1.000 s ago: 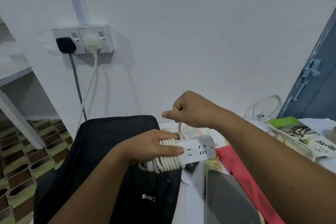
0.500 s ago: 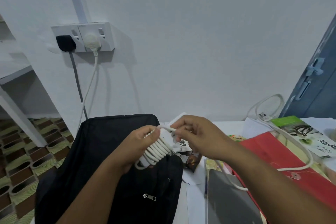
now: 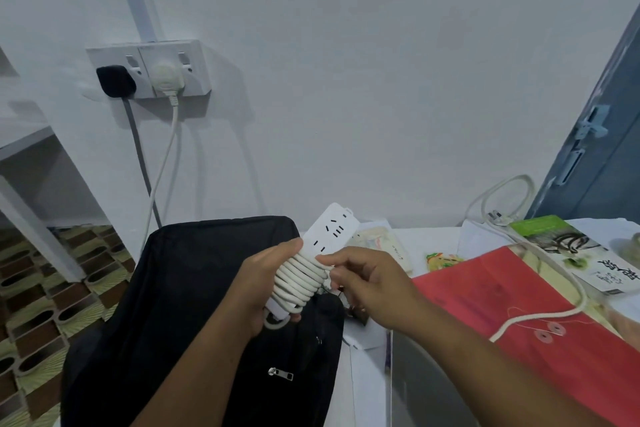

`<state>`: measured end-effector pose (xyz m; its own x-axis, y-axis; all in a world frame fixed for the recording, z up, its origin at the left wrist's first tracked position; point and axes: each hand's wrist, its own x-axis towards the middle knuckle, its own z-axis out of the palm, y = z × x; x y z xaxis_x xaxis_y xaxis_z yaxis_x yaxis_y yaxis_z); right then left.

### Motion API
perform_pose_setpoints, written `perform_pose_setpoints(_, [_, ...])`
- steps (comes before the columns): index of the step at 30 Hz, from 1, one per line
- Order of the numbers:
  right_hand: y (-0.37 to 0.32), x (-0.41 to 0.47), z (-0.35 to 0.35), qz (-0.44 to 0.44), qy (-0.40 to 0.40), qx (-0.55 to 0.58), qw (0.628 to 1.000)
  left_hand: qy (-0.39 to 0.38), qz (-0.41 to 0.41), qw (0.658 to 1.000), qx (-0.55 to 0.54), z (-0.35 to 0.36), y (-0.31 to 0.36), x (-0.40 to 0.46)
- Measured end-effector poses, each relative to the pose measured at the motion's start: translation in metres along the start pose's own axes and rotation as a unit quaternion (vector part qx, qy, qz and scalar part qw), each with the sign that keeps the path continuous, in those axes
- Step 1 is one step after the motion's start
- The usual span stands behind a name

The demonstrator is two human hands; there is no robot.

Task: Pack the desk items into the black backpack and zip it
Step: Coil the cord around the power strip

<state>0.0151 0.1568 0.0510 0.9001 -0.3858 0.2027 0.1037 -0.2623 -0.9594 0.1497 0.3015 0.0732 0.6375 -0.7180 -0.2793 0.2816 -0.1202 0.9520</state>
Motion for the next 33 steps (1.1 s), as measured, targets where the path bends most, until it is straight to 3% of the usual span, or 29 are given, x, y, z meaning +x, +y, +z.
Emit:
perform_pose_setpoints(7, [0.008, 0.007, -0.011, 0.060, -0.020, 0.069, 0.996, -0.034, 0.029, 0.998, -0.044, -0.008, 0.010, 0.000])
perform_pose_setpoints(10, [0.005, 0.013, -0.019, 0.080, -0.107, -0.070, 0.989, -0.059, 0.049, 0.997, -0.011, -0.015, 0.015, 0.000])
perform_pose_setpoints(14, [-0.015, 0.028, -0.035, 0.132, -0.185, -0.261, 0.938, -0.143, 0.074, 0.983, 0.084, -0.025, 0.023, 0.000])
perform_pose_setpoints(18, [-0.045, 0.048, -0.043, 0.079, -0.194, -0.488, 0.847, -0.201, 0.108, 0.927, 0.296, -0.017, 0.039, -0.006])
perform_pose_setpoints(21, [-0.065, 0.059, -0.038, 0.080, -0.192, -0.491, 0.846, -0.230, 0.103, 0.848, 0.467, -0.006, 0.049, -0.005])
perform_pose_setpoints(23, [-0.079, 0.061, -0.036, 0.072, -0.191, -0.482, 0.852, -0.204, 0.089, 0.819, 0.529, -0.002, 0.049, -0.002])
perform_pose_setpoints(28, [-0.094, 0.061, -0.026, 0.049, -0.242, -0.499, 0.831, -0.172, 0.093, 0.821, 0.536, -0.001, 0.029, 0.003])
perform_pose_setpoints(30, [-0.095, 0.055, -0.021, 0.044, -0.252, -0.501, 0.827, -0.156, 0.094, 0.855, 0.486, -0.001, 0.018, 0.006])
perform_pose_setpoints(33, [-0.092, 0.045, -0.019, 0.017, -0.208, -0.441, 0.873, -0.102, 0.108, 0.924, 0.352, -0.003, 0.006, 0.008])
